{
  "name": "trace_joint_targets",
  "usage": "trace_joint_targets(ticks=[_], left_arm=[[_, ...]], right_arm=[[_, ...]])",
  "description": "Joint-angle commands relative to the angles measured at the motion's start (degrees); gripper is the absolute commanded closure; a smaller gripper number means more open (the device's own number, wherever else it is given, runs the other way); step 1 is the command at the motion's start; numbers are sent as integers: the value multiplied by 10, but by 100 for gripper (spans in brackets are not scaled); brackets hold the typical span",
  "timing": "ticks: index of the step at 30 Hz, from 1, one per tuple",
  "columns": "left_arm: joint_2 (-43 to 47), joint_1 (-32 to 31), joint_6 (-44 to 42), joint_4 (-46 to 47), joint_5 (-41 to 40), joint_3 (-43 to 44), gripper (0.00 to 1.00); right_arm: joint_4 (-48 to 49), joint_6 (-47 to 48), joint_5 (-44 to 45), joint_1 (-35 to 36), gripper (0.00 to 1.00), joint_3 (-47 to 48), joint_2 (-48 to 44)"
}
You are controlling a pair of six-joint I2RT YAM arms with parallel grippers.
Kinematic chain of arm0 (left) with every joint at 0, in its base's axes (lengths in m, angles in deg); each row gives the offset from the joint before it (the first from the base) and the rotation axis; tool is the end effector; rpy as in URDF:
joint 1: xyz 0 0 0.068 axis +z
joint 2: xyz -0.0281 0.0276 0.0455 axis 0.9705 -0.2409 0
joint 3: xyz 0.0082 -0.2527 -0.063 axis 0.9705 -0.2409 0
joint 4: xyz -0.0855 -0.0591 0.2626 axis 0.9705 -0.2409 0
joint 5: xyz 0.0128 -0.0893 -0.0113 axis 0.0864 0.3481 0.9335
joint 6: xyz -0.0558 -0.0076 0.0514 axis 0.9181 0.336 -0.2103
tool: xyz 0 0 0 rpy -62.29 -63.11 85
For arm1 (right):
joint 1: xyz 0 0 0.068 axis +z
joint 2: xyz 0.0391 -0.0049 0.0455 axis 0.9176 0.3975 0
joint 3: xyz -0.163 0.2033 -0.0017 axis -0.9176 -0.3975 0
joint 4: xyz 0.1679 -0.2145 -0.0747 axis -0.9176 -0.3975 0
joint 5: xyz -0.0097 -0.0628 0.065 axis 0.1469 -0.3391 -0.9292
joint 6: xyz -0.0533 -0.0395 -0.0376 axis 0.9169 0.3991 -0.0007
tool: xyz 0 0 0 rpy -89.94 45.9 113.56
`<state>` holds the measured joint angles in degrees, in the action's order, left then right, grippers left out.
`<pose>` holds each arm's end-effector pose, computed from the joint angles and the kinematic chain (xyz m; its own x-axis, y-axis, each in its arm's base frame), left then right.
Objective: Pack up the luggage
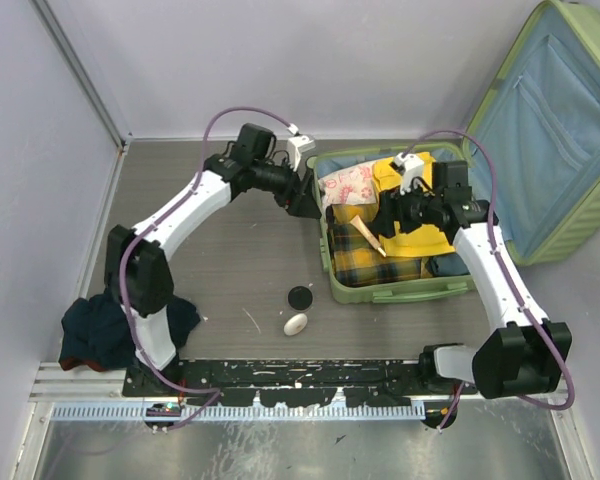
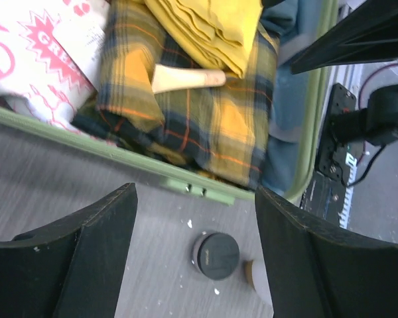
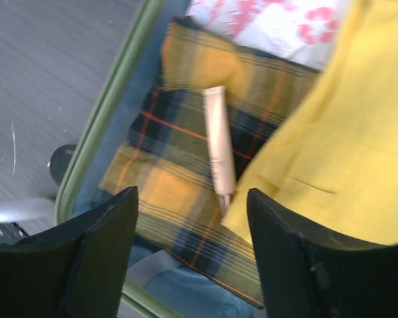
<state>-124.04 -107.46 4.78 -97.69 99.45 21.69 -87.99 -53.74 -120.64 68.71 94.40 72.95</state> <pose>0.3748 -0.2827 0.2920 -0.5299 0.3538 -0.7707 0.8441 0.3076 -0.4392 0.3077 0.0446 0.2888 -0.6070 -0.2021 -0.7686 -0.5325 0.8213 0.2046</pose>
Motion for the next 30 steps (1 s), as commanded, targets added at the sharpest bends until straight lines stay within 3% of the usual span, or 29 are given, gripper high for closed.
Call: trace_joint_targets(ticks=[1,11,16,24,30], left_arm=[[89,11,-31,82,62,-100,28],[184,13,-90,68,55,-235,28],[224,13,-123,61,47,-279,26],[301,7,-245,10,69,-357,17],[362,-40,-353,-17,46,-440,5]], right_arm=[[14,38,-1,54,34,-19,-25],[65,33,25,101,57,-36,60],[86,3,46,115,63,-29,105],[112,-13,154,120,65,-21,123],[109,-17,227,108,65,1,122]])
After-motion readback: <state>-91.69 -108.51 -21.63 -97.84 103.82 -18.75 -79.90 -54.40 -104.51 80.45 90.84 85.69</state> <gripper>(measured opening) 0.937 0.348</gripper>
